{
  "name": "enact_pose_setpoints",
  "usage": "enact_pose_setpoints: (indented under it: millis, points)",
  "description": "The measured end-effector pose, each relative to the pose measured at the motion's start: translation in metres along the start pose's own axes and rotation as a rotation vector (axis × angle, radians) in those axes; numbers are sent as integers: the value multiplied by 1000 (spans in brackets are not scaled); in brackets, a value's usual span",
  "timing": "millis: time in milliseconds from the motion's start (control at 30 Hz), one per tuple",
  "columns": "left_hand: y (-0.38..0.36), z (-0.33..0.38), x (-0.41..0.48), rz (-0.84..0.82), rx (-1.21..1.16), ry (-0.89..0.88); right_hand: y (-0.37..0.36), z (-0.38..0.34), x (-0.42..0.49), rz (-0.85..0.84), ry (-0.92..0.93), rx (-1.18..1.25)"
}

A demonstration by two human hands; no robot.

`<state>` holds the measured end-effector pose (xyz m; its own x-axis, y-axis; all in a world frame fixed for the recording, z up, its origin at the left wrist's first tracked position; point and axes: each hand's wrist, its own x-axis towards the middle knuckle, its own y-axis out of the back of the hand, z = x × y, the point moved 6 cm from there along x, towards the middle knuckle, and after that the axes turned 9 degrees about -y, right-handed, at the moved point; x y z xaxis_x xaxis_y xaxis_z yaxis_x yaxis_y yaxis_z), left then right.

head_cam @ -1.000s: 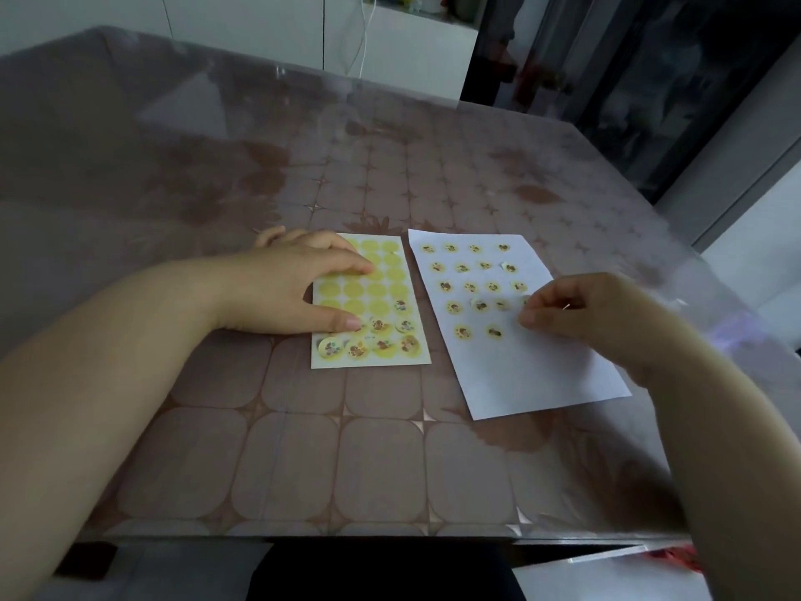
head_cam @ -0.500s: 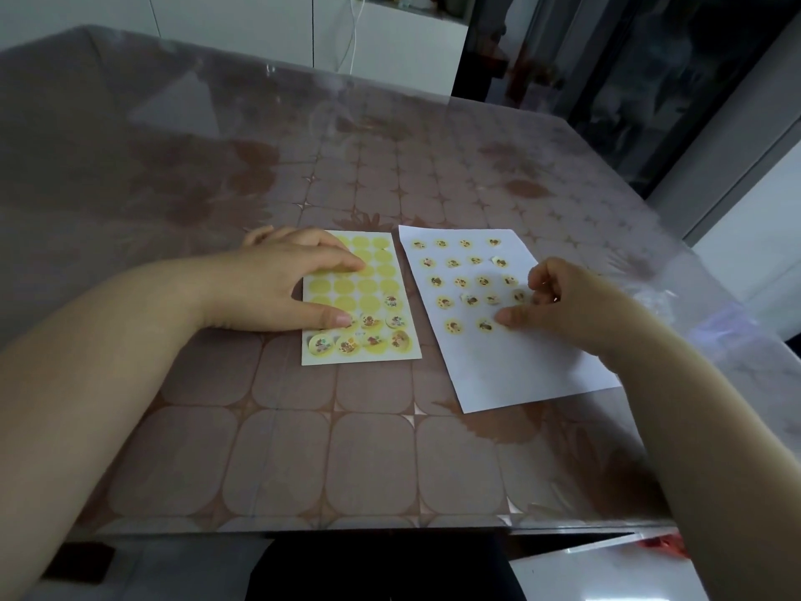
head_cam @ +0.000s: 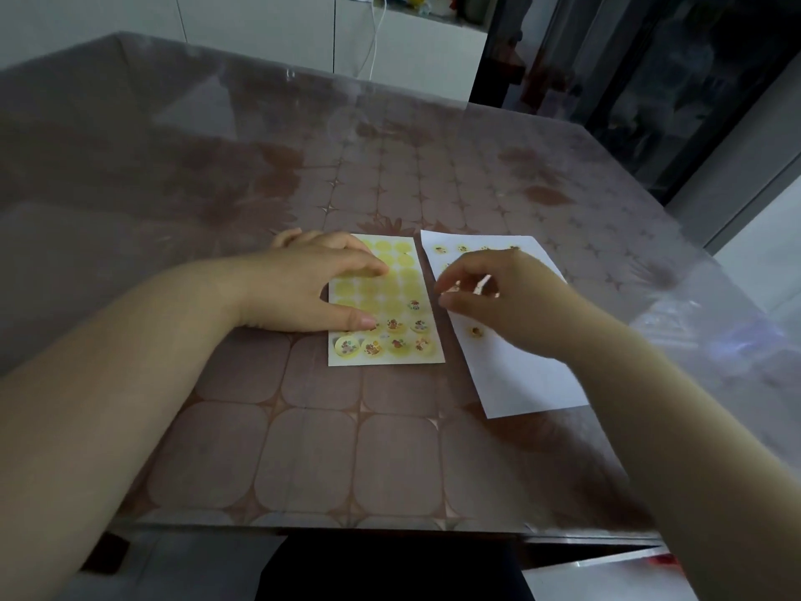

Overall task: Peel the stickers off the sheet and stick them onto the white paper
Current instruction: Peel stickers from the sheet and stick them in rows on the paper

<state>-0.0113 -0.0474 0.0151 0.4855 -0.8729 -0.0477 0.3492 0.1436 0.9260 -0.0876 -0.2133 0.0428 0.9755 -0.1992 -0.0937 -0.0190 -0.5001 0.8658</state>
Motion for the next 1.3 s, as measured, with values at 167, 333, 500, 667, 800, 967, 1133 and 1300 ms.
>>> enact_pose_setpoints:
  millis: [167, 333, 500, 667, 800, 967, 1133, 1300]
  points:
    - [0, 3, 0, -4, -2, -4, -16, -7, 7, 79, 8, -5]
    - [0, 5, 1, -32, 3, -5, -19, -11, 7, 94, 52, 65]
    - [-1, 5, 1, -34, 12, -7, -7, -9, -1, 81, 39, 240]
    - [-1, 5, 1, -19, -6, -16, 52, 45, -16, 167, -198, 278]
    - [-1, 7, 2, 1, -9, -37, 46, 86, -28, 37, -413, 245]
    - [-1, 8, 2, 8, -23, -32, 40, 93, -31, 93, -420, 244]
    - [6, 7, 1, 73, -24, -53, 40, 98, -28, 147, -431, 205]
    - [15, 1, -3, 100, 9, -56, 45, 109, -14, 37, -538, 103]
